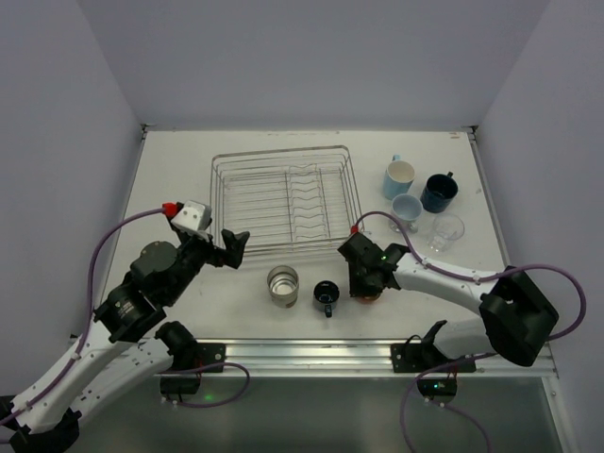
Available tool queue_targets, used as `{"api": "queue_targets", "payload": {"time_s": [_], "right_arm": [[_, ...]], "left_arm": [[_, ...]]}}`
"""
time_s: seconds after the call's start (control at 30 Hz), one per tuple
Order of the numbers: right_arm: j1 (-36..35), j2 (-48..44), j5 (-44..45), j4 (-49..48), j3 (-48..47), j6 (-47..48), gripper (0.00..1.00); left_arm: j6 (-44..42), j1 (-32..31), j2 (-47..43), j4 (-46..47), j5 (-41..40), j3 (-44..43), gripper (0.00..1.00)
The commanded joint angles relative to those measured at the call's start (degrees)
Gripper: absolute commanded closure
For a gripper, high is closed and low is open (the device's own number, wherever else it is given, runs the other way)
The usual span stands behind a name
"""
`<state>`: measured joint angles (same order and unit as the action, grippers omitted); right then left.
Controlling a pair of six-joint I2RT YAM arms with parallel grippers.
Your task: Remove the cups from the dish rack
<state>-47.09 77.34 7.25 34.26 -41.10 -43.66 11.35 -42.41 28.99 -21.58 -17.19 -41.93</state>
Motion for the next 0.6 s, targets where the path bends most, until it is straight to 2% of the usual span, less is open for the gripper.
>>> {"api": "queue_targets", "payload": {"time_s": [0.0,0.1,0.23,0.33,0.53,0.57], "right_arm": [[-0.63,0.18,3.21,-3.15,-0.03,-1.78,0.79],[-0.98,-0.96,4.18,-1.75,-0.47,-1.78,0.65],[-1.42,-3.77,4.97,0.45,-1.43,-1.96,0.58],[-1.60,-7.55,5.41,2.47,-2.05,-2.31,0.57],[-2.13,-20.98,3.67,5.29,-4.42,-1.52,0.53],[-2.13,-23.44,2.78,4.77,-4.69,-0.82,0.46]], "left_arm": [[-0.63,0.14,0.27,0.67,-0.12,0.45,0.00],[-0.63,0.49,0.71,0.84,0.14,0.45,0.00],[-0.55,1.02,0.98,0.93,0.32,0.45,0.00],[-0.55,1.28,1.41,0.93,0.40,0.36,0.00],[-0.72,1.37,1.77,0.84,-0.04,-0.34,0.00],[-0.81,1.37,1.77,0.84,0.40,-1.21,0.00]]}}
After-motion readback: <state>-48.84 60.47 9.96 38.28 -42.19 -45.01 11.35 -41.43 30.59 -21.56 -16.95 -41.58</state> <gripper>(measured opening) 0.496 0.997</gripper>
